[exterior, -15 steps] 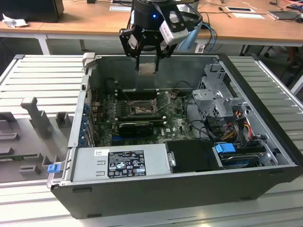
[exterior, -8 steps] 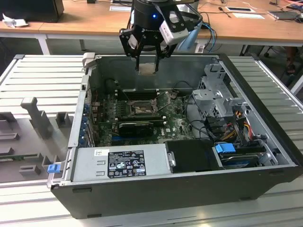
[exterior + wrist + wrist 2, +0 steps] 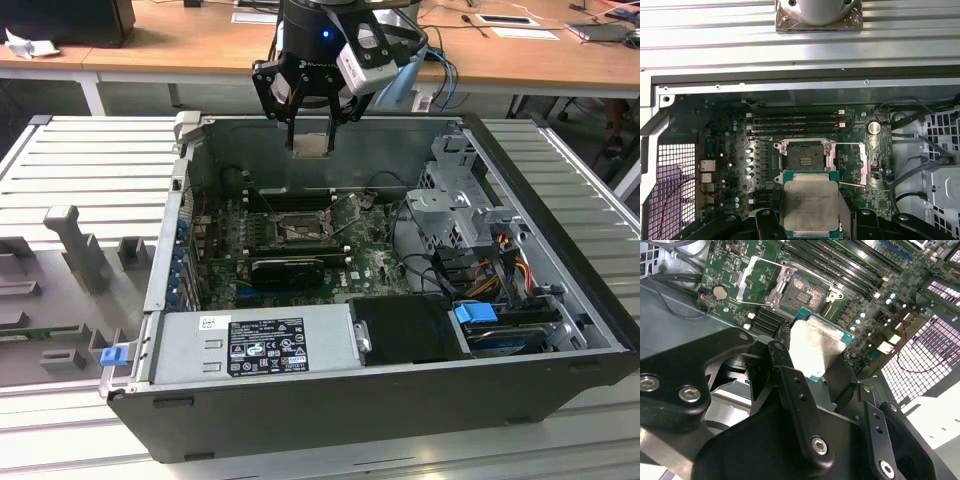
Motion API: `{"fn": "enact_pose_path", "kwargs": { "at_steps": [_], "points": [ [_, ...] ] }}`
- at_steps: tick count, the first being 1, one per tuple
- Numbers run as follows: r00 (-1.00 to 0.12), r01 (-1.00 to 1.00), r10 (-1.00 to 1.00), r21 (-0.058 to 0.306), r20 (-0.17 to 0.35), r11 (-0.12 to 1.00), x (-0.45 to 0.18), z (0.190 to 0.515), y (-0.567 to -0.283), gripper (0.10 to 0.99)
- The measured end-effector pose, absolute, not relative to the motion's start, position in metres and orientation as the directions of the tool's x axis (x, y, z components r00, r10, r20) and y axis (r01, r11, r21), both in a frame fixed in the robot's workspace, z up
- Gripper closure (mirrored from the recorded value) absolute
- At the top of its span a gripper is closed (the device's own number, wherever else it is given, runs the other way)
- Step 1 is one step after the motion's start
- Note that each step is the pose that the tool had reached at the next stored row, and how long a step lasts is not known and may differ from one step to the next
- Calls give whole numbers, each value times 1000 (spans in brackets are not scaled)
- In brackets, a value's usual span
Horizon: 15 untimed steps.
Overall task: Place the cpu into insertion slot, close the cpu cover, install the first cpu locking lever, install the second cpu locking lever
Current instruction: 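Place the cpu into insertion slot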
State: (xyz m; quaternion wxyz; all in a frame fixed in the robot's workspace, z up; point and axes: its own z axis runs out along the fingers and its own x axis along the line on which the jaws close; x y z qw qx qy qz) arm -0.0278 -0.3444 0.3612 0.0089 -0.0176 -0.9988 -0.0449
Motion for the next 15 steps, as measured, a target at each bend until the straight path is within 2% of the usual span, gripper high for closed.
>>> {"fn": "enact_pose_path", "kwargs": {
  "at_steps": [15],
  "points": [
    [-999, 45, 44, 89, 19, 995, -28, 361, -344, 561]
  ]
}}
